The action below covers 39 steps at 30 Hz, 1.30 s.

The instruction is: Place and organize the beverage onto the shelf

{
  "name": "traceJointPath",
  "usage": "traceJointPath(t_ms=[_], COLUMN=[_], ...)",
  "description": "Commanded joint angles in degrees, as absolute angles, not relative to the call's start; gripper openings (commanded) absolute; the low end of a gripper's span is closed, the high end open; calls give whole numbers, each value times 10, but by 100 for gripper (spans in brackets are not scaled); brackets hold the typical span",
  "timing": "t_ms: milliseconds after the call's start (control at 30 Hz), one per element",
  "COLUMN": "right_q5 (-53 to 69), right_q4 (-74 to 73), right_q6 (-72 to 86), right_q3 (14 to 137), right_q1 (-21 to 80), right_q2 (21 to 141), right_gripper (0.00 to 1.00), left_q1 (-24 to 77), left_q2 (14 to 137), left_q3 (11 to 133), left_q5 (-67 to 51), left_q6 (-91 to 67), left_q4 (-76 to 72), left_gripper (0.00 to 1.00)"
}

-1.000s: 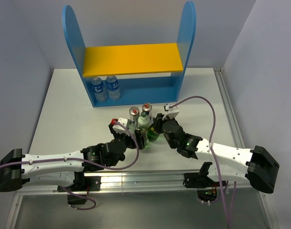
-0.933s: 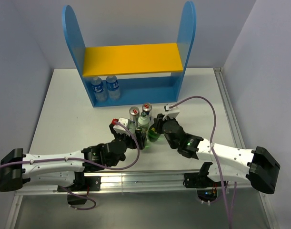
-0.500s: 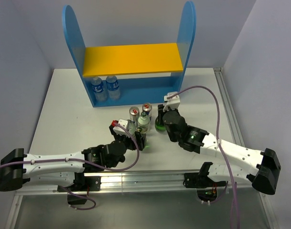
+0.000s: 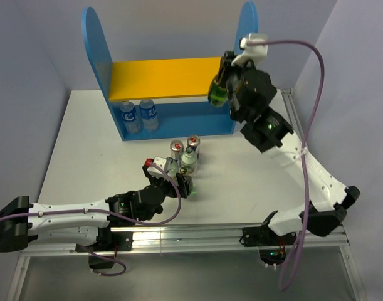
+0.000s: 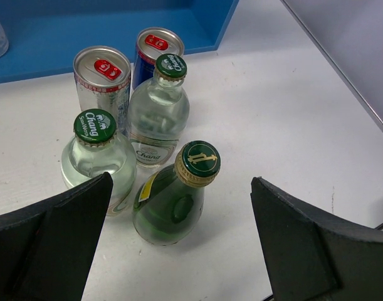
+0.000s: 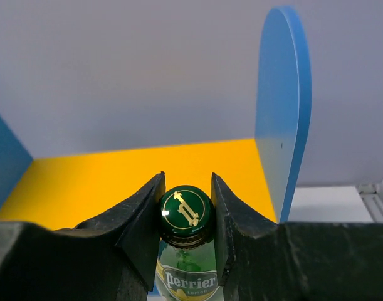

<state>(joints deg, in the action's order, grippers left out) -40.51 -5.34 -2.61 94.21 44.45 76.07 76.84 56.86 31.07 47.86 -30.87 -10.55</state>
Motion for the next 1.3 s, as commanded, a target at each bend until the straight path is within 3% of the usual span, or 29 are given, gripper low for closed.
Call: traceJointPath(t_ms=[0,400,700,1033,1067,1133,1167,1233,1267], right_q5=[-359,-298,-287,-307,-308,-312,-314,-321,-321], right_q4=[-41,-135,-100,-9,-6,-2,-2,18,18], right_q6=[-61,-75,-63,-30,-28,-25,-24,-25,-24], right_q3=[1065,1381,1351,1191,1175,1154,1148,1139,1133], right_q1=[409,307,265,250,250,250,250,250,250], right_q2=[822,1062,1082,1033,1031,1022,1020,1014,1013], right_gripper=[0,0,0,2,22,48,70,82,95], left_q1=[773,773,772,773,772,773,772,773,772], left_q2=[560,567,577,602,604,606,606,606,606], left_q3=[303,298,301,314,316,317,318,318,318], left_q5=[477,467,467,466,467,467,467,467,468], left_q6=[-307,-305,-302,-303,-303,-306,-308,-308,-308], left_q4=[-124,-134,-134,-131,-131,-129,-128,-127,-127], left_gripper=[99,99,99,99,99,99,99,99,99])
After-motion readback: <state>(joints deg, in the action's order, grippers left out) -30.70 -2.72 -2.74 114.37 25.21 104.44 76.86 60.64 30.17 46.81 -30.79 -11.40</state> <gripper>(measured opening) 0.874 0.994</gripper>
